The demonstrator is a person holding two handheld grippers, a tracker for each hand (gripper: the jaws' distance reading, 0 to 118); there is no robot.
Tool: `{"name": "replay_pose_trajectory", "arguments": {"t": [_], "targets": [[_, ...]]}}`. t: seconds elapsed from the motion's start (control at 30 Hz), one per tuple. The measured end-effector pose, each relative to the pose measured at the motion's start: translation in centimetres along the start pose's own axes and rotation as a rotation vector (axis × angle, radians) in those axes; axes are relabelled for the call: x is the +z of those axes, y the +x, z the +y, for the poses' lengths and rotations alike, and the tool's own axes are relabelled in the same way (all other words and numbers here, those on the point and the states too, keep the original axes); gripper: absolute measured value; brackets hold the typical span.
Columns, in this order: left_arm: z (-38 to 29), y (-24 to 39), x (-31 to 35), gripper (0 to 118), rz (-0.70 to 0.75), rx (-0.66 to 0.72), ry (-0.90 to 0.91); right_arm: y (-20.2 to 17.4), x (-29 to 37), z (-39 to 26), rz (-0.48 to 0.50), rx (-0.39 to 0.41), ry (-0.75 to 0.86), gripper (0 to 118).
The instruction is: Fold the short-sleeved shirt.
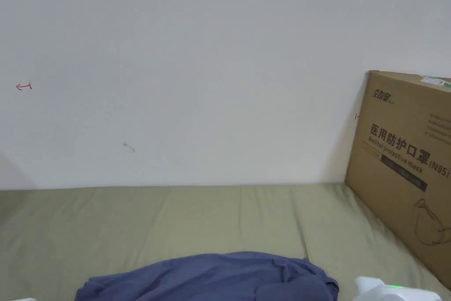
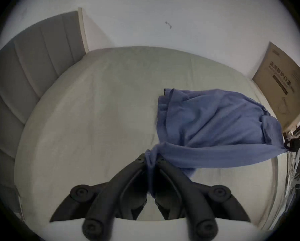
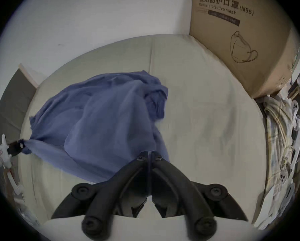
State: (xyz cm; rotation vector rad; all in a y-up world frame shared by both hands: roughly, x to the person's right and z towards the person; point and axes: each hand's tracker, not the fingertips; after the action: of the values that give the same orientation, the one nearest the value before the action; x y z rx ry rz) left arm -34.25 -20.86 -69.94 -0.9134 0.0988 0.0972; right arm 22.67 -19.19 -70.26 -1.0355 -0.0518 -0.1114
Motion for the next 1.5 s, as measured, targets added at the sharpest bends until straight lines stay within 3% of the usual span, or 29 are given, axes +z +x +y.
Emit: {"name": "replay_pose_trajectory", "arguments": {"t": [0.17,0.33,0.57,0.83,0.87,0.9,0.93,0.97,1.0,1.03,1.13,1.2,1.23,1.27,1.3,1.33,1.5], "targets": [[-7.2,-1.4,7.3,4,0.015,-0.073,0.002,0.8,5.7,-8.7,0.006,0.043,-0.02,3],[-14.9,-3.4,13.4,4,0.016,-0.051,-0.025,1.9,10.3,-17.9,0.032,0.023,-0.051,3],[-25.0,-3.9,20.0,4,0.075,-0.172,-0.042,3.1,15.4,-29.8,0.043,0.023,-0.082,3],[-30.1,-4.4,21.9,4,0.064,-0.128,-0.061,4.0,16.6,-33.2,0.035,0.002,-0.059,3],[-30.3,-4.3,21.8,8,0.065,-0.13,-0.064,3.9,16.5,-33.2,0.031,-0.005,-0.049,3],[-30.4,-4.1,21.6,20,0.079,-0.135,-0.076,3.8,16.5,-33.2,0.023,-0.006,-0.042,5],[-30.5,-4.2,21.4,58,0.093,-0.142,-0.091,3.9,16.3,-33.1,0.016,-0.007,-0.038,15],[-30.7,-4.5,21.6,94,0.087,-0.139,-0.088,3.7,16.4,-33.0,-0.018,-0.003,-0.038,34],[-30.9,-4.7,21.9,111,0.073,-0.132,-0.079,3.7,16.5,-33.1,-0.038,0.007,-0.037,57],[-30.9,-4.6,22.5,113,0.054,-0.119,-0.05,3.7,16.9,-33.2,-0.043,0.019,-0.028,71],[-30.5,-5.0,24.2,111,0.006,-0.068,-0.024,3.2,18.4,-33.3,-0.079,0.035,0.024,71],[-30.5,-5.1,25.8,109,-0.047,-0.038,-0.001,3.0,19.9,-33.6,-0.035,0.037,0.081,70],[-30.4,-5.2,26.6,96,-0.086,-0.031,0.018,2.8,20.6,-33.8,-0.006,0.02,0.106,55],[-30.6,-5.4,27.4,75,-0.113,-0.025,0.034,2.6,21.2,-33.9,0.023,0.003,0.125,31],[-30.8,-5.4,27.8,41,-0.118,-0.024,0.026,2.3,21.5,-34.0,0.035,-0.004,0.134,3],[-31.2,-5.4,28.0,3,-0.11,-0.023,0.02,2.1,21.8,-34.2,0.022,-0.006,0.127,1],[-34.0,-5.8,27.7,0,-0.048,0.005,-0.006,0.2,22.0,-36.1,0.023,0.005,0.104,1]]}}
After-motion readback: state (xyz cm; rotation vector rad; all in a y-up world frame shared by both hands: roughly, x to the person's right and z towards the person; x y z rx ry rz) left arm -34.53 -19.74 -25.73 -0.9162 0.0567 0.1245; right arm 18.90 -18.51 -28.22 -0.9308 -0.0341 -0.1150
